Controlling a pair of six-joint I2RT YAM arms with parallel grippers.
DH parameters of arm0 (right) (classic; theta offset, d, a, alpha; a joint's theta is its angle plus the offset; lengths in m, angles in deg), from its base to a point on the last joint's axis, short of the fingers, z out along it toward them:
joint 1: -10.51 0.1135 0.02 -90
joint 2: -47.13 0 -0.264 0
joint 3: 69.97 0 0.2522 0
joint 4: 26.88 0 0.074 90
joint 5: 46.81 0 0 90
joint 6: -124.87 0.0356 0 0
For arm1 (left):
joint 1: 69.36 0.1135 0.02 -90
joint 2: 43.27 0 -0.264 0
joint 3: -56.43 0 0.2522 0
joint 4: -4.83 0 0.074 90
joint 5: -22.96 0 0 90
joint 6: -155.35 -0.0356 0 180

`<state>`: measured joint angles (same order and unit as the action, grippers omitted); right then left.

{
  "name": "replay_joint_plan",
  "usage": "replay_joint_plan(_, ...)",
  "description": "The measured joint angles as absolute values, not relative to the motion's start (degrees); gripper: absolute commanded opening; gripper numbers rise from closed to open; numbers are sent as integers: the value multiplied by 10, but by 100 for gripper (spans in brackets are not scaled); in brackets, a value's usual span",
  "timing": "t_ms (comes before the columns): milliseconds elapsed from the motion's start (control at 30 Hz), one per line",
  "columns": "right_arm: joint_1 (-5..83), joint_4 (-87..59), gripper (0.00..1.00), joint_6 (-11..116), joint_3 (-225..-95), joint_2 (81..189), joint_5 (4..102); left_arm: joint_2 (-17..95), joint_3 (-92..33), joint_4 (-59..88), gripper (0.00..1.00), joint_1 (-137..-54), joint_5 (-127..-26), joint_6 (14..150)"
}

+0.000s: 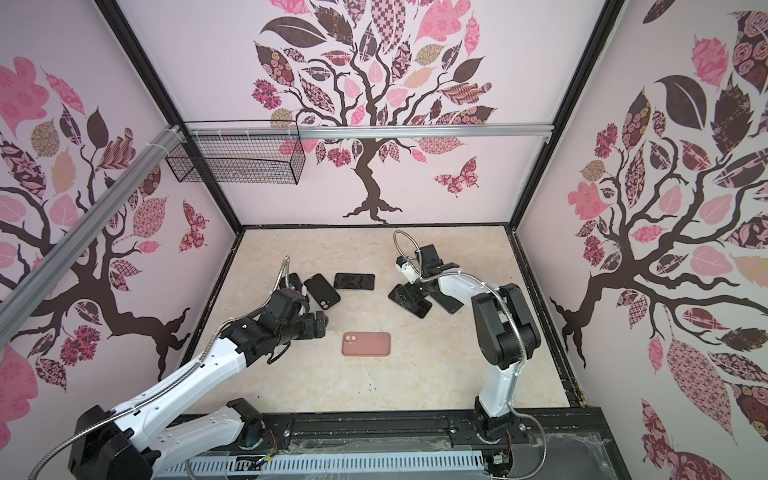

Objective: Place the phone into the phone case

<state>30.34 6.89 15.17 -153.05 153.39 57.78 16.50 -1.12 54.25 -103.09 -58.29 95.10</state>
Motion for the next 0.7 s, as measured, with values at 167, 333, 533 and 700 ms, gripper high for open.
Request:
replay_joint_plan(167, 306, 87, 100, 129, -1546, 1558, 564, 115, 8, 542, 96, -1031, -577, 958)
replay_joint_plan(333, 306, 90, 100, 114, -1547, 1573, 543, 76, 24, 542, 96, -1029, -566, 971)
replay_joint_plan(533, 306, 99, 100, 103, -1566, 1598, 524, 63, 31, 542, 96, -1027, -555, 976)
replay_joint_plan(700, 308, 101, 100, 97, -1568, 1601, 515, 63, 34, 543, 96, -1027, -551, 979)
